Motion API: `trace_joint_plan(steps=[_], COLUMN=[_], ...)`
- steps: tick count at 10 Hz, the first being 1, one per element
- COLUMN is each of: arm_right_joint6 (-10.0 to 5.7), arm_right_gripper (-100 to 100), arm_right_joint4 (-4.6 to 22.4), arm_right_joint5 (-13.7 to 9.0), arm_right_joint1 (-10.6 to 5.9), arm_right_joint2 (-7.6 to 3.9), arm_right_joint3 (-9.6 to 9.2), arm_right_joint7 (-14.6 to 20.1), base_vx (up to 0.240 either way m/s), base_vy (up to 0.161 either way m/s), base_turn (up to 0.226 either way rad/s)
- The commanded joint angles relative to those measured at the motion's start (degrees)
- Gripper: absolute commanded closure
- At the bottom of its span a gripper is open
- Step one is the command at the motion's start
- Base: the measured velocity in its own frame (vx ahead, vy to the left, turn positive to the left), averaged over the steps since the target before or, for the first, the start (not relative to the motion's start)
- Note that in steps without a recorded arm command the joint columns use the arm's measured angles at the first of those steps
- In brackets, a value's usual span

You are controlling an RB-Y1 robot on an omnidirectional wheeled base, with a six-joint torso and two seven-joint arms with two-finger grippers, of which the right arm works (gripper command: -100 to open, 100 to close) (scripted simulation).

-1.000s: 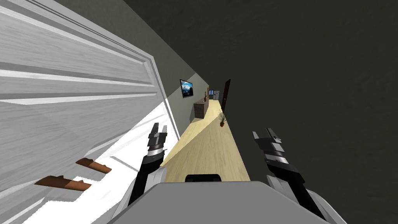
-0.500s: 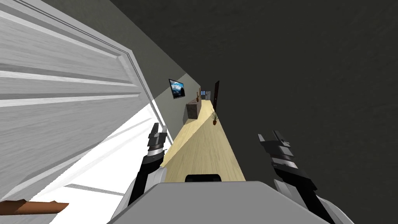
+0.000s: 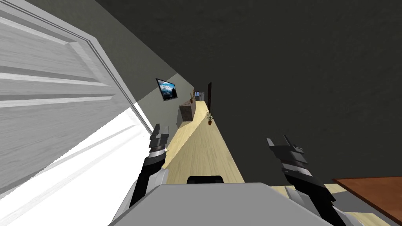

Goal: Pull the door open

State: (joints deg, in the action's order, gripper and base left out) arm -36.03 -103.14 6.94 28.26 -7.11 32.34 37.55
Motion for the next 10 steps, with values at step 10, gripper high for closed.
trace_joint_plan(steps=[10], arm_right_joint6=[-2.07], arm_right_gripper=[-100], arm_right_joint4=[7.53], arm_right_joint5=[1.97], arm_right_joint1=[-0.90], arm_right_joint2=[-0.36], arm_right_joint3=[9.01], arm_right_joint7=[7.41], base_vx=[0.013], base_vy=[-0.006], base_turn=[-0.296])
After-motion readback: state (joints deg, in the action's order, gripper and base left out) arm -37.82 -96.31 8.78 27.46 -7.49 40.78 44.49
